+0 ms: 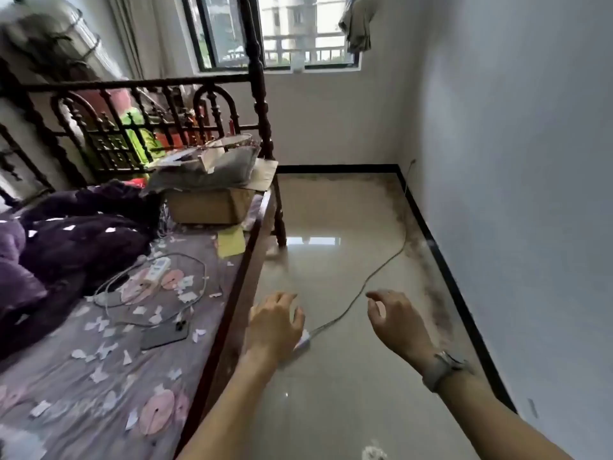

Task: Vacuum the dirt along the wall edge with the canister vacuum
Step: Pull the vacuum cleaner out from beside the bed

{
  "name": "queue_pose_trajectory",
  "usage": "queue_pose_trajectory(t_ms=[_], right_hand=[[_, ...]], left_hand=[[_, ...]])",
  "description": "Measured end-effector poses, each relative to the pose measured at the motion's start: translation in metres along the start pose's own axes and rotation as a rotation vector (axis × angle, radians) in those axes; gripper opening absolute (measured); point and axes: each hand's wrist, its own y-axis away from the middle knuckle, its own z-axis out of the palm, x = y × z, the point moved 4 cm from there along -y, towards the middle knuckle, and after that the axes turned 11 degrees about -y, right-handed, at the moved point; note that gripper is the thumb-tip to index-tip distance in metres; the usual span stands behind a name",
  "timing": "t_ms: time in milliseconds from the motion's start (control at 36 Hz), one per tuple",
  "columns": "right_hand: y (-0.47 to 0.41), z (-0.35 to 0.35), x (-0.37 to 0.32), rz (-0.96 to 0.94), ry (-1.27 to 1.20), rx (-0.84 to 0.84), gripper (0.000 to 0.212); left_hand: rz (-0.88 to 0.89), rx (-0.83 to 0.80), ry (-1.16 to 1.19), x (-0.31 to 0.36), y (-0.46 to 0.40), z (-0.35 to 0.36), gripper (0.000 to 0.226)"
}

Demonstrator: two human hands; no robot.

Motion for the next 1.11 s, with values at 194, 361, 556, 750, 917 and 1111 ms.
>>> queue_pose_trajectory(t_ms=[194, 361, 556, 750, 917, 1111], right_hand=[[-0.087, 0.002, 0.071, 0.091, 0.119, -0.132, 0.032], [-0.196, 0.005, 0.085, 0.077, 0.151, -0.228, 0.035], [-0.327, 0.046, 0.087, 0.027, 0.167, -0.307, 0.036], [-0.468, 0.070, 0.079, 0.026, 0.224, -0.296, 0.036], [-0.591, 0.062, 0.066, -0.008, 0.242, -0.233, 0.036], [-0.717, 0.056, 0.095, 0.035, 0.255, -0.226, 0.039]], left_hand=[[0.019, -0.146, -0.023, 0.050, -0.108, 0.045, 0.042], [-0.001, -0.158, -0.037, 0.059, -0.197, 0.049, 0.042], [-0.093, -0.158, -0.011, 0.026, -0.309, 0.064, 0.039], [-0.037, -0.141, -0.001, 0.017, -0.466, 0.068, 0.041], [0.063, -0.096, -0.058, 0.031, -0.603, 0.054, 0.043], [0.112, -0.142, -0.053, 0.051, -0.733, 0.075, 0.045]])
